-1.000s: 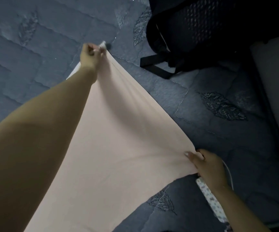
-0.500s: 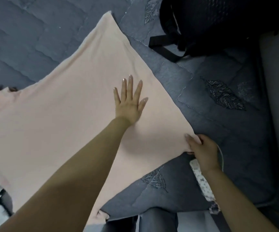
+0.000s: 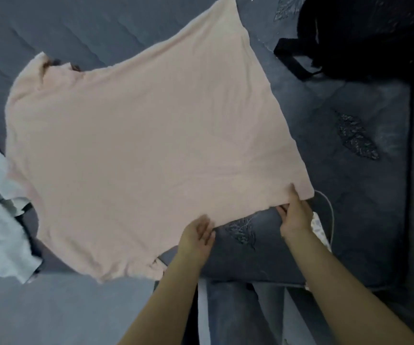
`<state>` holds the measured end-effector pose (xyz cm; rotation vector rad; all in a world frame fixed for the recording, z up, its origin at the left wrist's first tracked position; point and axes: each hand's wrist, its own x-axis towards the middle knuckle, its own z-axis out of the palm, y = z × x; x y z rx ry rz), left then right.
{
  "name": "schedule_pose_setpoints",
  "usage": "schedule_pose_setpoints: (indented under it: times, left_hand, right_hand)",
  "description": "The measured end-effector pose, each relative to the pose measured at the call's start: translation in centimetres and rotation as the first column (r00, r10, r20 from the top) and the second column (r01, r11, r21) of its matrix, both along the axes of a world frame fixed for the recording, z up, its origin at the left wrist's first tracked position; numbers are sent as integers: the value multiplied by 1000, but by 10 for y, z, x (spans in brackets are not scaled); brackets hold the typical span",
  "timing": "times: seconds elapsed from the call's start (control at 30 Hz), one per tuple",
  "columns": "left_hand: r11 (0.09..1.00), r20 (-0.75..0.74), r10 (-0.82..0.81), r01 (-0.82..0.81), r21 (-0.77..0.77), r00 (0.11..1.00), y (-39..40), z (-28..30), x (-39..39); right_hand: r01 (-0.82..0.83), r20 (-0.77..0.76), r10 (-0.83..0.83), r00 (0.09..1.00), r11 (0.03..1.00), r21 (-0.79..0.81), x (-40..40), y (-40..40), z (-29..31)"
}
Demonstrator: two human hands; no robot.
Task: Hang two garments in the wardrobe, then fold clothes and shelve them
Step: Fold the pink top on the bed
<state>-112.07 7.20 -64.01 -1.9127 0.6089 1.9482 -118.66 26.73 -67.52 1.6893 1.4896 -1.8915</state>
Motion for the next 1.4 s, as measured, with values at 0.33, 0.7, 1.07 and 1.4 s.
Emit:
schedule_pose_setpoints:
  times: [0.33, 0.7, 1.07, 1.4]
  left_hand:
    - [798, -87, 587, -594, -101, 805, -24, -7, 67]
    - [767, -90, 528, -519, -376, 845, -42, 25, 66]
    - [597, -280, 569, -622, -507, 773, -98, 42, -74]
    - [916, -331, 87, -205, -344, 940, -130, -10, -76]
  right_hand:
    - [-22, 5, 23, 1000, 1000, -18, 1, 14, -7]
    - [39, -27, -42, 999, 993, -115, -21, 7, 28]
    - [-103, -111, 71, 991, 940, -326, -137, -27, 44]
    - [-381, -149, 354, 923, 895, -231, -163, -40, 17]
